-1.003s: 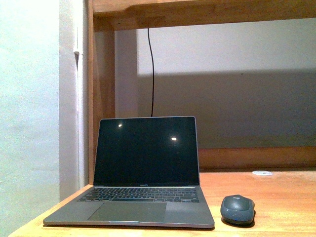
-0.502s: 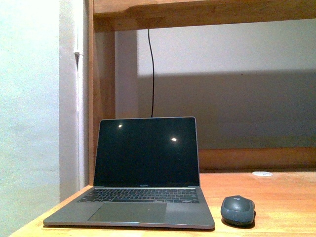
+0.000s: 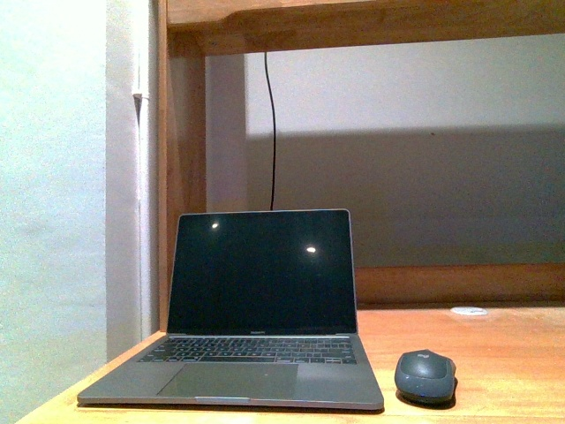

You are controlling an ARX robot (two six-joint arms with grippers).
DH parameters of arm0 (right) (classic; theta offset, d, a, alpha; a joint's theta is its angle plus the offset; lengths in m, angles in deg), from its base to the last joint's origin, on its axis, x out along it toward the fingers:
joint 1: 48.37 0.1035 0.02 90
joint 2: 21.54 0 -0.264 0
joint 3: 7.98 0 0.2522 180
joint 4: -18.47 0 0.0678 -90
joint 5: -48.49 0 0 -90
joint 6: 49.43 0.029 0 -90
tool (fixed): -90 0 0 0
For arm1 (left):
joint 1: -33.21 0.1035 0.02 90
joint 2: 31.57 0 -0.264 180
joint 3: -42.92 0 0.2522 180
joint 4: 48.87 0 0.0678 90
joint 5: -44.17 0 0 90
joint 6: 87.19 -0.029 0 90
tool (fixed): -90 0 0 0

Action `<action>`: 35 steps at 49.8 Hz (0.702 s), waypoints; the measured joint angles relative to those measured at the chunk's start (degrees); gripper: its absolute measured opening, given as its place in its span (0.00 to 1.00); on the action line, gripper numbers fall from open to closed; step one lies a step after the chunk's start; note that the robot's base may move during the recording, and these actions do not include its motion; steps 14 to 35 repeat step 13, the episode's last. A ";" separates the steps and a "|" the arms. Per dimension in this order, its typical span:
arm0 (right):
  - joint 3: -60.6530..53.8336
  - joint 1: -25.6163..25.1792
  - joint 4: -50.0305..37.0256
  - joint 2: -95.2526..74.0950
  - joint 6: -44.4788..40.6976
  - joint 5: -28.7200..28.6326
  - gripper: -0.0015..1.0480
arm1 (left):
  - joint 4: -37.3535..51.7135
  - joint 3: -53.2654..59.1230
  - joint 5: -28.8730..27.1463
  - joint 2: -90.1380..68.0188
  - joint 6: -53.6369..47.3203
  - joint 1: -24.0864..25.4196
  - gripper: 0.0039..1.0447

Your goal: Place mouse

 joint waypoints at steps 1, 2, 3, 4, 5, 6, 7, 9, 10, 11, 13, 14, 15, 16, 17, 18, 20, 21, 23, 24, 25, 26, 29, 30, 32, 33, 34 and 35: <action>0.00 0.00 0.00 0.00 0.00 0.00 0.93 | 0.00 0.00 0.00 0.00 0.00 0.00 0.93; 0.00 0.00 0.00 0.00 0.00 0.00 0.93 | 0.00 0.00 0.00 0.00 0.00 0.00 0.93; 0.00 0.00 0.00 0.00 0.00 0.00 0.93 | 0.00 0.00 0.00 0.00 0.00 0.00 0.93; 0.00 0.00 0.00 0.00 0.00 0.00 0.93 | 0.00 0.00 0.00 0.00 0.00 0.00 0.93; 0.00 0.00 0.00 0.00 0.00 0.00 0.93 | 0.00 0.00 0.00 0.00 0.00 0.00 0.93; 0.00 0.00 0.00 0.00 0.00 0.00 0.93 | 0.00 0.00 0.00 0.00 0.00 0.00 0.93; 0.00 0.00 0.00 0.00 0.00 0.00 0.93 | 0.00 0.00 0.00 0.00 0.00 0.00 0.93; 0.00 0.00 0.00 0.00 0.00 0.00 0.93 | 0.00 0.00 0.00 0.00 0.00 0.00 0.93; 0.00 0.00 0.00 0.00 0.00 0.00 0.93 | 0.00 0.00 0.00 0.00 0.00 0.00 0.93; 0.00 0.00 0.00 0.00 0.00 0.00 0.93 | 0.00 0.00 0.00 0.00 0.00 0.00 0.93; 0.00 0.00 0.00 0.00 0.00 0.00 0.93 | 0.00 0.00 0.00 0.00 0.00 0.00 0.93; 0.00 0.00 0.00 0.00 0.00 0.00 0.93 | 0.00 0.00 0.00 0.00 0.00 0.00 0.93; 0.00 0.00 0.00 0.00 0.00 0.00 0.93 | 0.00 0.00 0.00 0.00 0.00 0.00 0.93; 0.00 0.00 0.00 0.00 0.00 0.00 0.93 | 0.00 0.00 0.00 0.00 0.00 0.00 0.93; 0.00 0.00 0.00 0.00 0.00 0.00 0.93 | 0.00 0.00 0.00 0.00 0.00 0.00 0.93; 0.00 0.00 0.00 0.00 0.00 0.00 0.93 | 0.00 0.00 0.00 0.00 0.00 0.00 0.93; 0.00 0.00 0.00 0.00 0.00 0.00 0.93 | 0.00 0.00 0.00 0.00 0.00 0.00 0.93; 0.00 0.00 0.00 0.00 0.00 0.00 0.93 | 0.00 0.00 0.00 0.00 0.00 0.00 0.93; 0.00 0.00 0.00 0.00 0.00 0.00 0.93 | 0.00 0.00 0.00 0.00 0.00 0.00 0.93; 0.00 0.00 0.00 0.00 0.00 0.00 0.93 | 0.00 0.00 0.00 0.00 0.00 0.00 0.93; 0.00 0.00 0.00 0.00 0.00 0.00 0.93 | 0.00 0.00 0.00 0.00 0.00 0.00 0.93; 0.00 0.00 0.00 0.00 0.00 0.00 0.93 | 0.00 0.00 0.00 0.00 0.00 0.00 0.93; 0.00 0.00 0.00 0.00 0.00 0.00 0.93 | 0.00 0.00 0.00 0.00 0.00 0.00 0.93; 0.00 0.00 0.00 0.00 0.00 0.00 0.93 | 0.00 0.00 0.00 0.00 0.00 0.00 0.93; 0.00 0.00 0.00 0.00 0.00 0.00 0.93 | 0.00 0.00 0.00 0.00 0.00 0.00 0.93; 0.00 0.00 0.00 0.00 0.00 0.00 0.93 | 0.00 0.00 0.00 0.00 0.00 0.00 0.93; 0.00 0.00 0.00 0.00 0.00 0.00 0.93 | 0.00 0.00 0.00 0.00 0.00 0.00 0.93; 0.00 0.00 0.00 0.00 0.00 0.00 0.93 | 0.00 0.00 0.00 0.00 0.00 0.00 0.93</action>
